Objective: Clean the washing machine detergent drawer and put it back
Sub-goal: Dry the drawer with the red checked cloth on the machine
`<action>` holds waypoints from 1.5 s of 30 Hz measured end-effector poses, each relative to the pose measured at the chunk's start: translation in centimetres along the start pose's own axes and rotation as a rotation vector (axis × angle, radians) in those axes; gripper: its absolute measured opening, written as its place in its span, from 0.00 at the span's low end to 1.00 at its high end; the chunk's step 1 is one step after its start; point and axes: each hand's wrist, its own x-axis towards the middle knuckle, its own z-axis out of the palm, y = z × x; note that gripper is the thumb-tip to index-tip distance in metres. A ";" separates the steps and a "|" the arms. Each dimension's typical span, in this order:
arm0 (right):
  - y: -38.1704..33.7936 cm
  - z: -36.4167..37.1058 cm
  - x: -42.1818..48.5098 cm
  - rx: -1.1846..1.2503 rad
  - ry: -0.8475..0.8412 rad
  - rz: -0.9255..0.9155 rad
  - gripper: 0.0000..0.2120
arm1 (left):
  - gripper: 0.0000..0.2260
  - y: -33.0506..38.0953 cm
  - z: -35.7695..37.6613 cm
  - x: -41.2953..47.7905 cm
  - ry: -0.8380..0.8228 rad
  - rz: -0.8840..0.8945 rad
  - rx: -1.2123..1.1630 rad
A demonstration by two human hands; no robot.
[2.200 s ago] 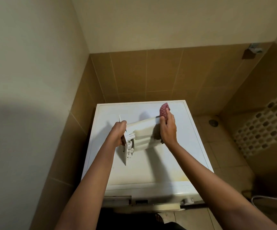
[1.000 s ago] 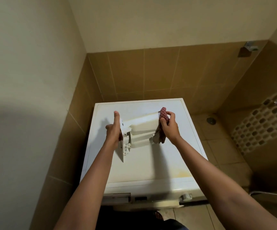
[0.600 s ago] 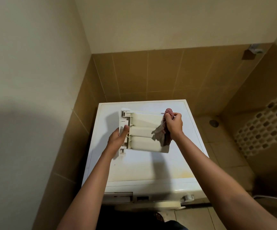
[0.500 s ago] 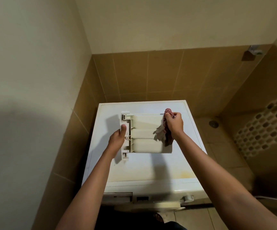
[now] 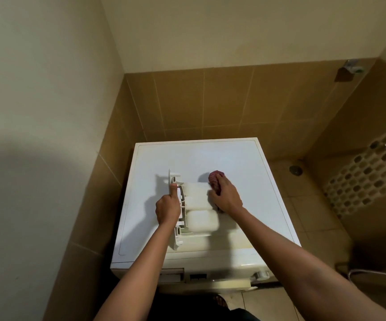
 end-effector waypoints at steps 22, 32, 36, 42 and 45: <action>-1.0 3.5 -4.6 -0.182 0.154 -0.190 0.21 | 0.34 -0.5 1.1 1.9 0.001 -0.093 0.034; -0.9 2.5 -6.4 -0.400 0.149 -0.366 0.19 | 0.35 -0.5 0.9 1.8 0.009 -0.095 0.065; -1.5 2.9 -7.3 -0.326 0.203 -0.217 0.19 | 0.36 -0.5 1.1 1.7 0.016 -0.070 0.057; -4.4 5.3 -7.9 -0.156 0.099 -0.234 0.22 | 0.36 -0.3 1.1 1.9 0.006 -0.060 0.086; -3.3 4.5 -8.6 -0.228 0.103 -0.336 0.23 | 0.35 -0.2 1.0 1.8 0.011 -0.070 0.088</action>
